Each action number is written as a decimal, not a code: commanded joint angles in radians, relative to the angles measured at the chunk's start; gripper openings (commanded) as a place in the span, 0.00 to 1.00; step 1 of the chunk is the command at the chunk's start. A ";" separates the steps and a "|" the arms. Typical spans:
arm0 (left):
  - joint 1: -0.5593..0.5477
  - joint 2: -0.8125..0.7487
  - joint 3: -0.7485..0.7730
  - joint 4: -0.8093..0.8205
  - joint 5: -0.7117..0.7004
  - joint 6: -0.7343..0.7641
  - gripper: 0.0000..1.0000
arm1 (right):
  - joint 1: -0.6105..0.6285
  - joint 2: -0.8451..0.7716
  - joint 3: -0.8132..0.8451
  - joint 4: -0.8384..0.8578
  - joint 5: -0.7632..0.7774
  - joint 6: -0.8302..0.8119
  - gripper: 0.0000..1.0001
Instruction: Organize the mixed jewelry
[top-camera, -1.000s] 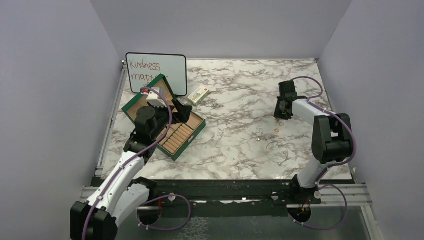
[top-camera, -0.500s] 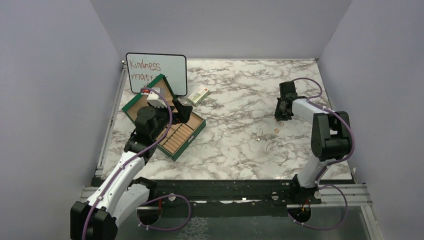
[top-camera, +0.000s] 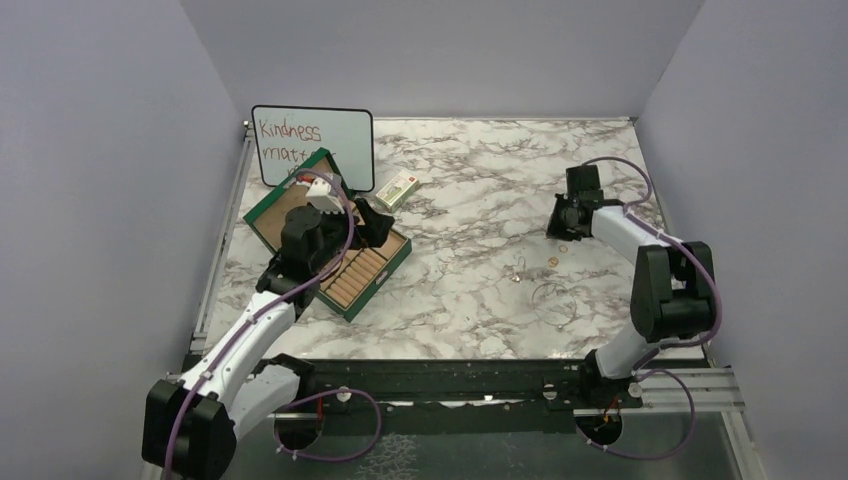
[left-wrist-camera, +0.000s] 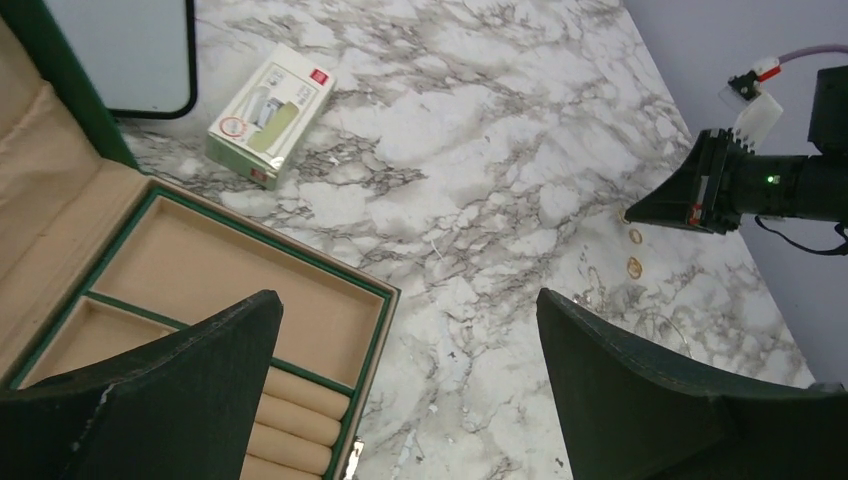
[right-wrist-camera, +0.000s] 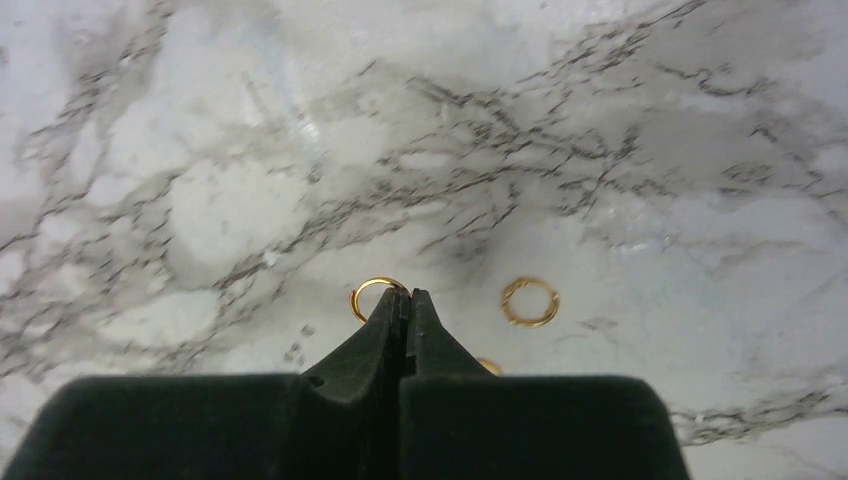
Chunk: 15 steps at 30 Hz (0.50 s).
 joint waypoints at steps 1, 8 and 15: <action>-0.039 0.105 0.093 -0.020 0.124 -0.035 0.99 | 0.052 -0.128 -0.070 0.101 -0.213 0.068 0.01; -0.096 0.230 0.118 0.026 0.239 -0.162 0.96 | 0.300 -0.268 -0.142 0.272 -0.296 0.170 0.01; -0.114 0.284 0.067 0.182 0.303 -0.271 0.70 | 0.506 -0.298 -0.135 0.413 -0.324 0.299 0.01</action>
